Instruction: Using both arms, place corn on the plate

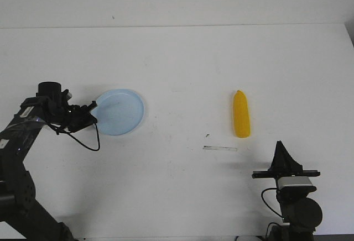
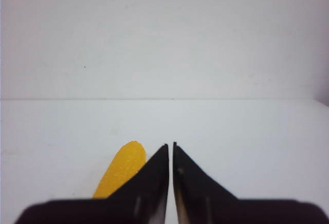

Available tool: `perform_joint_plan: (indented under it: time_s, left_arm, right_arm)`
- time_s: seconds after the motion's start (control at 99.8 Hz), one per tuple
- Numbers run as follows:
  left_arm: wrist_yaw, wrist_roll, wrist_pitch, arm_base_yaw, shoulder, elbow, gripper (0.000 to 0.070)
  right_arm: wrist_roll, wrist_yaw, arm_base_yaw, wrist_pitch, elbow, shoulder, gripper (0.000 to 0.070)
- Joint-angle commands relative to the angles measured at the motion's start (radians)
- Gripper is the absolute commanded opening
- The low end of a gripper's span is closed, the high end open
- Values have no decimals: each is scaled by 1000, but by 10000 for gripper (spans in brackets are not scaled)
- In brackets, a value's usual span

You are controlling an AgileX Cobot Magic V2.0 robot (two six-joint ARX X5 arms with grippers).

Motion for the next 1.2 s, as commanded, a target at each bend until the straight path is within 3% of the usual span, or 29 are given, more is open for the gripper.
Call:
perform_joint_plan:
  time_s: [0.0,0.261,0.621,0.792,1.052,1.092,1.192]
  left_arm:
    - [16,-2,-2,-22,-21,16,0]
    - [14,-40,17,-208,-45,16,0]
    - [-65,-197,122,-500,-29,16,1]
    - [-135,-220,122,-546,0,16,1]
    - [-140,-223,115,-557,26,16,6]
    - [-140,-224,116,-557,27,16,32]
    - [-141,-226,113,-557,30,16,181]
  right_arm:
    - [-5,0,3,9,-1,2,13]
    - [-5,0,3,9,-1,2,13]
    - [-5,0,3,9,-1,2,13]
    - [-5,0,3,9,-1,2,13]
    - [-5,0,3,9,-1,2,13]
    - [-5,0,3,9,-1,2,13]
    - [-5,0,3,9,-1,2,13]
